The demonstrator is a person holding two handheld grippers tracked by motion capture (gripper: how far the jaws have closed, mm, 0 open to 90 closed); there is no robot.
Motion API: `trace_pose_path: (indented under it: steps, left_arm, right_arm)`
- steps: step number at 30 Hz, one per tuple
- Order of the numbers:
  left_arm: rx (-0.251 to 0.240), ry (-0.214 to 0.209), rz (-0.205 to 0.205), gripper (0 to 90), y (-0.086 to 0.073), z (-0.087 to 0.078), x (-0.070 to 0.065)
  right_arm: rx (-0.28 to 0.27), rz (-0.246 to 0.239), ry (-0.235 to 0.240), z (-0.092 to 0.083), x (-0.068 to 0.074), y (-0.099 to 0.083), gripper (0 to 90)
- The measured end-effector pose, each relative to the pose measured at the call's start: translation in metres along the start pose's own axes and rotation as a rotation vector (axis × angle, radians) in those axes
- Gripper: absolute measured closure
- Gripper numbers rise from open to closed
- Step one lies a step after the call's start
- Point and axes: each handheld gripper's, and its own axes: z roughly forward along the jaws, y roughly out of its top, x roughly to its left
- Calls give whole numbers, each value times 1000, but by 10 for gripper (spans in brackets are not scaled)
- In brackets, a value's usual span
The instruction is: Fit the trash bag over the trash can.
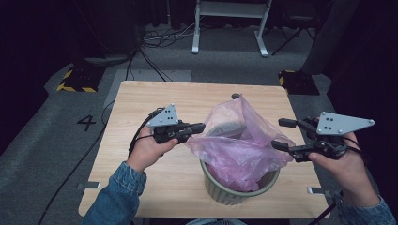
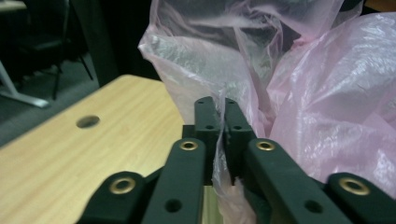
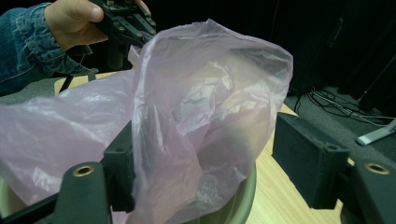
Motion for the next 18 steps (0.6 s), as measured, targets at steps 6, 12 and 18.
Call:
trace_pose_path:
  steps: [6, 12, 18]
  left_arm:
    - [-45, 31, 16, 897, 5, -7, -1]
    - [-1, 116, 37, 896, -1, -11, 3]
    - [37, 158, 17, 896, -14, -15, 8]
  right_arm:
    - [-14, -9, -11, 3, 1, 9, 450]
    - [48, 6, -67, -5, -4, 4, 819]
    - [143, 107, -132, -6, -18, -25, 867]
